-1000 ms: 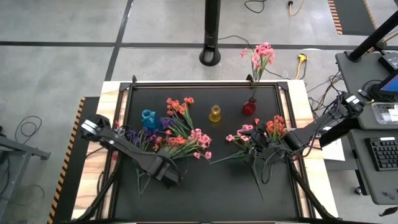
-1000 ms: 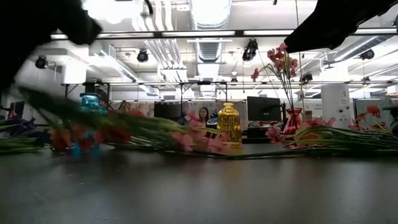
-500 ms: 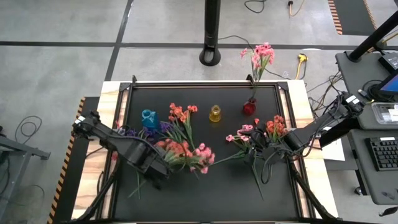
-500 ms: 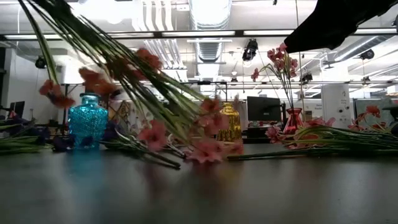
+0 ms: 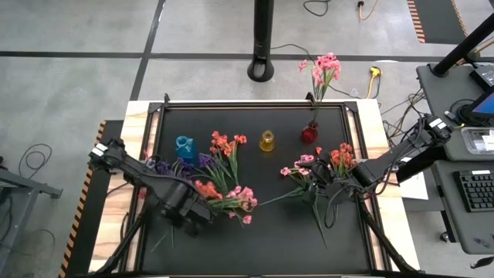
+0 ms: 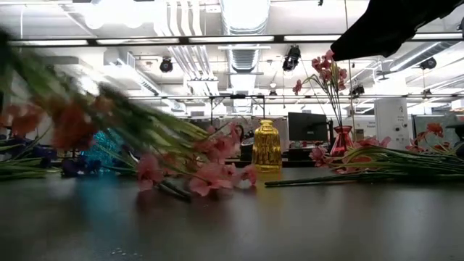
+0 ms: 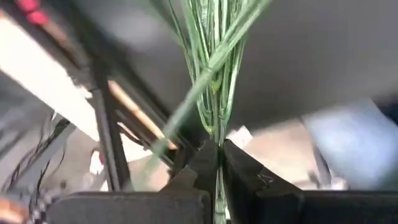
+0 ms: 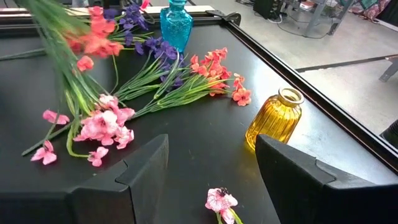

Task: Sort flowers into vase by color
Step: Put the bottom left orange flowers into the yellow flower vase

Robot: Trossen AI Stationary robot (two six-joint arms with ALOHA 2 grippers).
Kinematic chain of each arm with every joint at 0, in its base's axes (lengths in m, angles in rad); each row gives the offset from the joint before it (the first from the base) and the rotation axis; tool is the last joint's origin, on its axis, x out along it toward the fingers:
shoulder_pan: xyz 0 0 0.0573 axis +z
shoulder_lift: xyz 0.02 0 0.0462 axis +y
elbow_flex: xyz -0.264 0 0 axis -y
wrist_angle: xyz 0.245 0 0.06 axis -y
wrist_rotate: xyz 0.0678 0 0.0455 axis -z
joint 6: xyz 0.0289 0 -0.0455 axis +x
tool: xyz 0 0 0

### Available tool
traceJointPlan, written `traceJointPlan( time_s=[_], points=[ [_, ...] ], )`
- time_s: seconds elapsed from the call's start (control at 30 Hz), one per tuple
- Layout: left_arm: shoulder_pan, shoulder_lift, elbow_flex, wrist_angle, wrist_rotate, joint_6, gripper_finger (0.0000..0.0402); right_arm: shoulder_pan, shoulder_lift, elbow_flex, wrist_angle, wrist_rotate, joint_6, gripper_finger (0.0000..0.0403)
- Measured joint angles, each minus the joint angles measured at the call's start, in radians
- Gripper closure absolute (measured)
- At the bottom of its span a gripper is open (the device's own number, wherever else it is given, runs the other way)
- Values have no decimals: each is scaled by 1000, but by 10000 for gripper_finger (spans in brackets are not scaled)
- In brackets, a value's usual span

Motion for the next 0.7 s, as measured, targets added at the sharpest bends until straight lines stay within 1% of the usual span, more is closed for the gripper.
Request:
traceJointPlan(
  time_s=[0.03,0.13,0.2,0.27,0.33,0.43,0.5,0.6,0.7],
  points=[
    [0,1,-38,0,33,-10,401,0,0,0,1,0,0,170],
    [-6,2,-128,-2,194,24,401,0,0,0,3,0,-6,170],
    [-21,2,-149,11,243,83,401,0,0,0,2,0,-8,170],
    [-29,0,-153,70,253,150,401,0,0,0,2,0,-8,170],
    [-27,0,-155,144,271,186,401,0,0,0,2,0,-7,170],
    [-24,0,-151,165,281,227,401,0,0,0,3,5,-7,170],
    [-25,0,-134,187,268,294,401,0,0,0,2,8,-7,170],
    [-27,0,-84,199,254,381,401,0,0,0,2,8,-7,170],
    [-24,0,-2,202,224,426,401,0,1,0,2,6,-7,170]
  ],
)
